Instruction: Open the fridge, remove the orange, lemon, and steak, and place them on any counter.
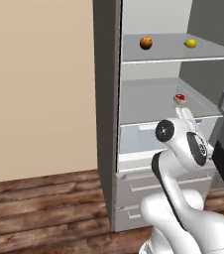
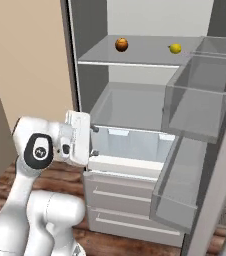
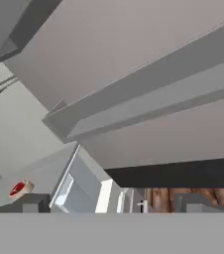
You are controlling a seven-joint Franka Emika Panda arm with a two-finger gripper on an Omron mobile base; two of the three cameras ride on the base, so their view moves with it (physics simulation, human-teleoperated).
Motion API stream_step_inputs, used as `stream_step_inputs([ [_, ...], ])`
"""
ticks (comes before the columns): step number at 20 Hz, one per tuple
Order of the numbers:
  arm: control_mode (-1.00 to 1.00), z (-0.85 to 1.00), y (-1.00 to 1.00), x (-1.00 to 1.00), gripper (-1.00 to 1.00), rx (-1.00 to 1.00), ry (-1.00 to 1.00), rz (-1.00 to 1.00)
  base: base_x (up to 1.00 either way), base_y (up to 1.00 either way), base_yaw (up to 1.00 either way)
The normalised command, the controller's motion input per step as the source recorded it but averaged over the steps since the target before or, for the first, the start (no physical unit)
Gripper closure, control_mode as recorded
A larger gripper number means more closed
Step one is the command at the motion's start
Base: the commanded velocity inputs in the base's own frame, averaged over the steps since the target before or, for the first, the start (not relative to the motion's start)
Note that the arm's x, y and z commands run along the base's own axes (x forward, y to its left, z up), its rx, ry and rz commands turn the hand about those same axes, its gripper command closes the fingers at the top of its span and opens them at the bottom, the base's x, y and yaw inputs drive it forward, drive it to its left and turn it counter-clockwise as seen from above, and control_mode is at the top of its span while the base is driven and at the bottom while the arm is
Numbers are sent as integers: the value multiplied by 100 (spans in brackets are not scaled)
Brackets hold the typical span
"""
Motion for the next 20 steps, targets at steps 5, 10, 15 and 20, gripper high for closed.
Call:
stream_step_inputs([
  [5, -100, -44, -3, 93, -100, 12, 16, 74, 0, 0, 0],
  [10, -100, -10, 0, 93, -100, 15, 29, 67, 0, 0, 0],
  [15, -100, 0, 0, 100, -100, 22, 40, 54, 0, 0, 0],
  [20, -100, 2, 9, 75, -100, 3, 16, 42, 0, 0, 0],
])
